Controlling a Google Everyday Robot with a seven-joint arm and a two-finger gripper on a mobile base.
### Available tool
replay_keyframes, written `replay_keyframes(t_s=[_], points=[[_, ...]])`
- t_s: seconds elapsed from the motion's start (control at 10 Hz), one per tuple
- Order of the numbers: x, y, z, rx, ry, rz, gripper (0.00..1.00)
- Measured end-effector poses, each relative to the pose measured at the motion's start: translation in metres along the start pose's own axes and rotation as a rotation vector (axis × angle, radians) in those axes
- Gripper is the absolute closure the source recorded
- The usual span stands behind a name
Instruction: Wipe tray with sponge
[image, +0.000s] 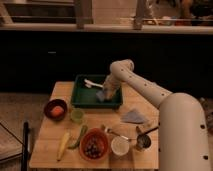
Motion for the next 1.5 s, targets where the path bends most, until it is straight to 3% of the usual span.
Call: replay_keyframes(t_s=[0.3, 0.6, 0.9, 1.1, 1.4, 1.5], points=[[0.005, 0.006, 0.018, -0.022, -0.029, 0.014, 1.0], [0.006, 0.009, 0.023, -0.029, -0.056, 0.019, 1.0], [0.01, 0.004, 0.025, -0.029, -0.049, 0.019, 1.0], [0.014, -0.012, 0.033, -0.034, -0.046, 0.013, 1.0], [-0.003, -0.03, 0.047, -0.059, -0.081, -0.027, 1.0], [-0.018, -0.035, 0.051, -0.063, -0.124, -0.054, 1.0]])
